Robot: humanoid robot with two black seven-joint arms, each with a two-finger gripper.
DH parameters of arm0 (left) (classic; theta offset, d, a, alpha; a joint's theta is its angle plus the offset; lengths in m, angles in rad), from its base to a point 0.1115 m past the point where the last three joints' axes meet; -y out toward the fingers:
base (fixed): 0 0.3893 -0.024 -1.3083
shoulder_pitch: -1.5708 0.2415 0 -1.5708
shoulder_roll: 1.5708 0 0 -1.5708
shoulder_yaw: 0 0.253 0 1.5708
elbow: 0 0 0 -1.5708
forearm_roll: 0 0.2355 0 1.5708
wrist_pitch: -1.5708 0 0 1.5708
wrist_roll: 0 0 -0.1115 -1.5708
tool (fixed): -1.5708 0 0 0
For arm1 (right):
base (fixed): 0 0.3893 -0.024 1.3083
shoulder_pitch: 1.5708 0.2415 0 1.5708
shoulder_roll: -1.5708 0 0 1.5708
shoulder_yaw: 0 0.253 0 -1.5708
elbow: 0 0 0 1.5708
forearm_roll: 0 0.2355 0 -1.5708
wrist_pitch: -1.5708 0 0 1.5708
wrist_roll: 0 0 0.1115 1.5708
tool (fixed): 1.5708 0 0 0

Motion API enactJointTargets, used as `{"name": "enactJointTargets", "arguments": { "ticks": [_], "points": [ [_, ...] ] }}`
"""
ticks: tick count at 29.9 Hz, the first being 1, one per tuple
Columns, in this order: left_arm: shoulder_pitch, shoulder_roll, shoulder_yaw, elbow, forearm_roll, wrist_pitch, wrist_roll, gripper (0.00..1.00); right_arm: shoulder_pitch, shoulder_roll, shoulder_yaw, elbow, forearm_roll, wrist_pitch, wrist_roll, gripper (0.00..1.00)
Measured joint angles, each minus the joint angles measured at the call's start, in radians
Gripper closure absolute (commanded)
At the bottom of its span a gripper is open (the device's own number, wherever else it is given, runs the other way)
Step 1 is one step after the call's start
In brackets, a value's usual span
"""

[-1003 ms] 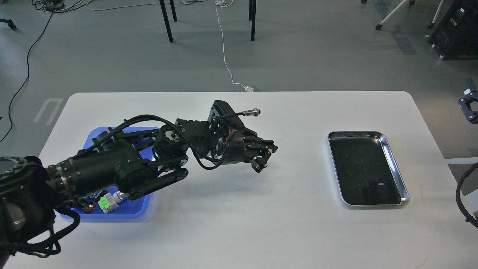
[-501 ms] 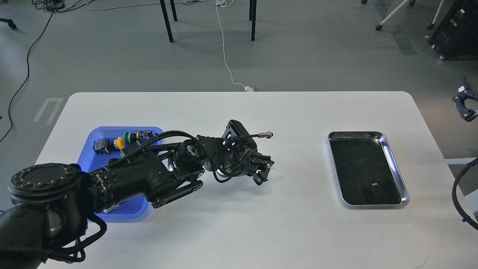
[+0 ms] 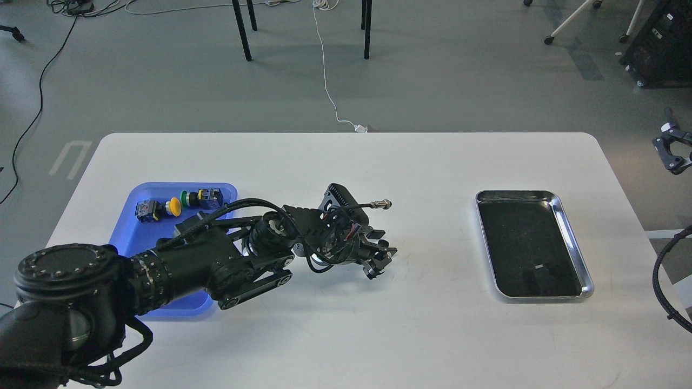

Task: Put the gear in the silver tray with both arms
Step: 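Release the gear on the table center and withdraw the left arm, then reach the right gripper to the black gear and grasp it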

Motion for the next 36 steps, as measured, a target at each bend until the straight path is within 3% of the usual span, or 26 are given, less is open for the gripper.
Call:
{"name": "enactJointTargets", "arguments": {
  "ticks": [3,6,11,18,24,31,36],
  "points": [
    [-0.006,0.000,-0.017,-0.008,-0.021,0.029,-0.001,0.21,0.000,-0.003,0.001,0.000,0.000,0.000,0.000,0.01],
    [-0.009,0.000,-0.045,-0.010,-0.102,0.120,-0.005,0.07,0.000,-0.006,0.002,0.000,0.000,0.000,0.000,0.01],
    [-0.013,0.000,-0.102,-0.017,-0.367,0.261,-0.005,0.04,0.011,-0.012,0.000,0.000,0.000,0.000,0.000,0.01],
    [-0.022,0.025,-0.343,-0.028,-0.841,0.274,-0.014,0.04,0.113,-0.022,-0.022,-0.008,-0.023,0.000,-0.009,0.01],
    [-0.069,0.165,-0.513,-0.033,-1.303,0.194,-0.008,0.03,0.291,-0.039,-0.118,-0.013,-0.105,0.000,-0.011,0.01],
    [-0.066,0.400,-0.559,-0.032,-1.858,-0.043,-0.002,0.02,0.565,-0.031,-0.360,-0.001,-0.217,0.000,-0.015,0.01],
    [-0.014,0.517,-0.603,-0.021,-2.100,-0.130,-0.002,0.02,0.768,-0.005,-0.609,-0.003,-0.285,-0.017,-0.023,0.01]
  ]
}}
